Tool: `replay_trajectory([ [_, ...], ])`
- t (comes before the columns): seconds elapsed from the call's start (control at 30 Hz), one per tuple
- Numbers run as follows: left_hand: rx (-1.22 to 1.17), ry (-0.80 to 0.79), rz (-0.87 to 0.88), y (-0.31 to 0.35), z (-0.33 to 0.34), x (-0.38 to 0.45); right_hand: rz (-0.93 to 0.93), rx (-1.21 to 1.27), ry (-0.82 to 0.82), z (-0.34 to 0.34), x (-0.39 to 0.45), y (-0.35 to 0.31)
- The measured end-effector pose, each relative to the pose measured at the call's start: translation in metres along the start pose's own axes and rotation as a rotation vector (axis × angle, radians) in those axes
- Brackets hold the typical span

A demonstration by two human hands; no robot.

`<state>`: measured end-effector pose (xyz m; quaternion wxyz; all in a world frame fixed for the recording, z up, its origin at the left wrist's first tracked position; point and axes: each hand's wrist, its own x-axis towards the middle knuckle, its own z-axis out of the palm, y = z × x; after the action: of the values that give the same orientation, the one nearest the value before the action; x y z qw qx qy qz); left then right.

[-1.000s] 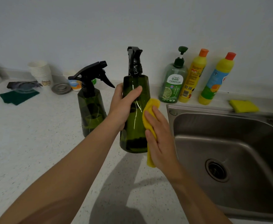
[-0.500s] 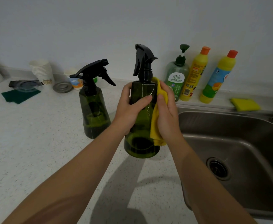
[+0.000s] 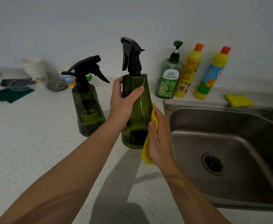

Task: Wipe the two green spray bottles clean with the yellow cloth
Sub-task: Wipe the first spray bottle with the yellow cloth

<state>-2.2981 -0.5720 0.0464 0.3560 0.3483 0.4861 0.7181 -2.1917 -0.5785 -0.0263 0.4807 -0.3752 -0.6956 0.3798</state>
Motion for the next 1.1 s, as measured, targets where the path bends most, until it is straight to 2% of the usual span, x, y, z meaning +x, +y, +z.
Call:
replay_trajectory([
  [0.13, 0.035, -0.097, -0.020, -0.008, 0.000, -0.007, -0.118, -0.066, 0.014, 0.000, 0.009, -0.007],
  [0.27, 0.047, -0.267, -0.041, -0.010, -0.007, -0.011, -0.066, 0.162, 0.018, -0.009, 0.024, -0.016],
  [0.37, 0.101, -0.322, -0.049, -0.012, -0.015, -0.009, -0.013, 0.262, -0.034, -0.014, 0.028, -0.018],
  [0.63, 0.218, -0.382, -0.100, -0.027, -0.027, -0.003, 0.105, 0.279, -0.045, -0.021, 0.027, -0.009],
  [0.8, 0.255, -0.407, -0.181, -0.029, -0.032, 0.002, 0.092, 0.251, 0.008, -0.026, 0.031, -0.013],
  [0.93, 0.378, -0.469, -0.206, -0.025, -0.042, 0.008, 0.017, 0.237, 0.058, -0.033, 0.046, -0.025],
  [1.1, 0.475, -0.302, -0.110, -0.022, -0.032, 0.006, -0.119, 0.193, 0.042, -0.031, 0.071, -0.049],
])
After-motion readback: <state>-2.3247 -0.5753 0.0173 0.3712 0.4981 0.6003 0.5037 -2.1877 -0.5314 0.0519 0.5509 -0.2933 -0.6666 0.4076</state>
